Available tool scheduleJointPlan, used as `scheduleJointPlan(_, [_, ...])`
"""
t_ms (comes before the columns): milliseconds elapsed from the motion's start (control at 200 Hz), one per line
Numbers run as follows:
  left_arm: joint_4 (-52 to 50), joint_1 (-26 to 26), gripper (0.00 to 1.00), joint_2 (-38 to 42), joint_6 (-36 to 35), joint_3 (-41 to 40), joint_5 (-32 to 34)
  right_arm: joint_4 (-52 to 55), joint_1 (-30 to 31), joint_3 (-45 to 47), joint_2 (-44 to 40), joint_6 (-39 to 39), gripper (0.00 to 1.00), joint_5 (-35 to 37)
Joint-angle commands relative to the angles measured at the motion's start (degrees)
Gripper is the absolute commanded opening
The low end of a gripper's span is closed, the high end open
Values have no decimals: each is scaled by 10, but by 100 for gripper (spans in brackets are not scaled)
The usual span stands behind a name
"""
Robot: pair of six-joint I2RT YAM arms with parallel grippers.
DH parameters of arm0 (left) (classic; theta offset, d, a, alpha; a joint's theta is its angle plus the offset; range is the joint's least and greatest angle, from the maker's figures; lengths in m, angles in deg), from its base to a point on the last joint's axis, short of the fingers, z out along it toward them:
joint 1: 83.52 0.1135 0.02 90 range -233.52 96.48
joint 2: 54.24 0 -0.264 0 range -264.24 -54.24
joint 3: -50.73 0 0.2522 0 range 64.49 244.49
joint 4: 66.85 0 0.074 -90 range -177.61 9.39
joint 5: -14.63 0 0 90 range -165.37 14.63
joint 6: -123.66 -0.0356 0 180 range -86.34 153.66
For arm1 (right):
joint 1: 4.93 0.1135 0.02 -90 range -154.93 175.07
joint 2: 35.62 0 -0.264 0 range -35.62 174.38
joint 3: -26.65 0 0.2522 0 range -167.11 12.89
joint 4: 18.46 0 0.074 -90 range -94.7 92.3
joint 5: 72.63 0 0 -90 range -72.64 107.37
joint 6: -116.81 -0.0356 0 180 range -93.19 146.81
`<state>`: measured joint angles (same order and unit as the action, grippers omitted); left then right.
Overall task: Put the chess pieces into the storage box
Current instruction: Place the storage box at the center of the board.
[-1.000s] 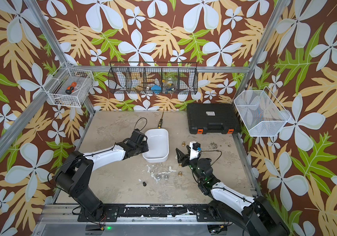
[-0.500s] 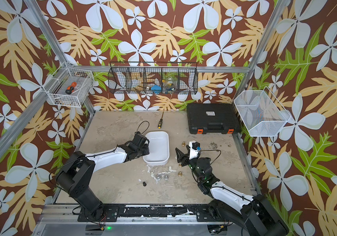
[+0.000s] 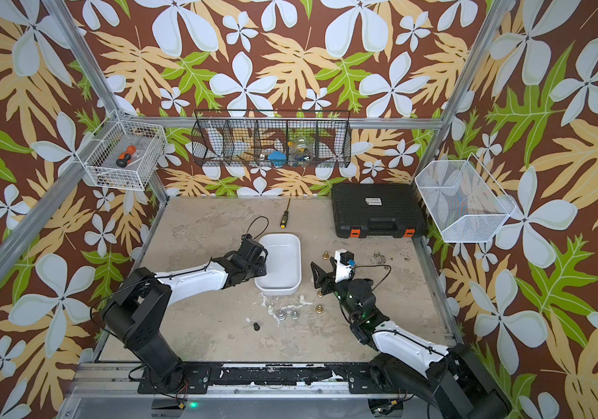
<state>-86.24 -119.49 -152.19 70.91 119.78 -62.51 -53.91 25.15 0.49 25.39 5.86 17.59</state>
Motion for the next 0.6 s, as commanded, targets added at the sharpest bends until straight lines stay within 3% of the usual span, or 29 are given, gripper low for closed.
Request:
scheduleJointPlan(0, [-3,-2,4,-6,-15,6,2,-5,1,-4,3,-2,77,6])
scheduleJointPlan(596, [-10,-2,19,6,-19,2,1,1,1,-11,12,-3,77,2])
